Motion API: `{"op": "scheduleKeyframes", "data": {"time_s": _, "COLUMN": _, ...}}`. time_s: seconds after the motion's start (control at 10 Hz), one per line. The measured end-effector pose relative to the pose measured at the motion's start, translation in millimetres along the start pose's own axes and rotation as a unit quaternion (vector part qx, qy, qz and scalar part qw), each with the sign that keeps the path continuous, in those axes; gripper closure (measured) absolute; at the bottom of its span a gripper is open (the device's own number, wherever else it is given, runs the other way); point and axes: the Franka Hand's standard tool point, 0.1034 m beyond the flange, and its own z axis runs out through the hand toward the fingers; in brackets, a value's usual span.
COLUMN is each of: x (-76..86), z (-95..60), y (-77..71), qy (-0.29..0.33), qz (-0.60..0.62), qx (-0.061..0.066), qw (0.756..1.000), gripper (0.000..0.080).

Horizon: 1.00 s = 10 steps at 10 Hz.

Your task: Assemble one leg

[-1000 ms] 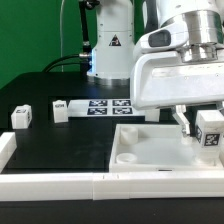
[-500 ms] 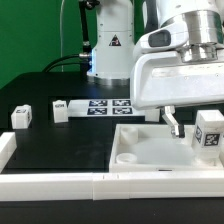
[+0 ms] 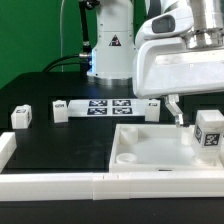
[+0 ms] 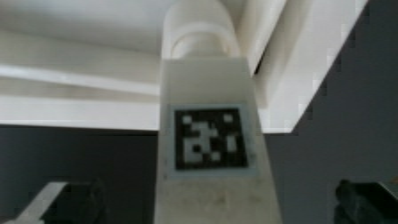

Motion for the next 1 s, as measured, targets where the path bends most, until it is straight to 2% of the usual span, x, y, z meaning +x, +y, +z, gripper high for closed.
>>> {"op": "scheduleKeyframes", "data": {"time_s": 0.2, "x": -1.5, "z": 1.6, "y": 0.4, "qy": -0.011, "qz": 0.001, "qx": 0.001, "qw": 1.0, "gripper": 0.0151}}
{"op": "scheduleKeyframes", "data": {"time_s": 0.3, "x": -3.3, "z": 6.0, "y": 1.7, "qy": -0.058, "qz": 0.005, "qx": 0.007, "qw": 0.998, "gripper": 0.0151}}
{"op": "scheduleKeyframes", "data": {"time_s": 0.5, "x": 4.3, "z": 6.9, "y": 6.7, "qy": -0.13, "qz": 0.009, "qx": 0.015, "qw": 0.991, "gripper": 0.0151}}
{"op": "scheduleKeyframes", "data": {"time_s": 0.8, "x": -1.0, "z": 5.7, "y": 11.7, "qy": -0.273, "qz": 0.014, "qx": 0.035, "qw": 0.961, "gripper": 0.0151}}
{"op": "scheduleKeyframes", "data": {"time_s": 0.9, "x": 2.7, "z": 9.6, "y": 14.2, "qy": -0.275, "qz": 0.015, "qx": 0.036, "qw": 0.961, "gripper": 0.0151}}
{"op": "scheduleKeyframes", "data": {"time_s": 1.0, "x": 1.4, "z": 12.2, "y": 15.5, "qy": -0.263, "qz": 0.015, "qx": 0.033, "qw": 0.964, "gripper": 0.0273}}
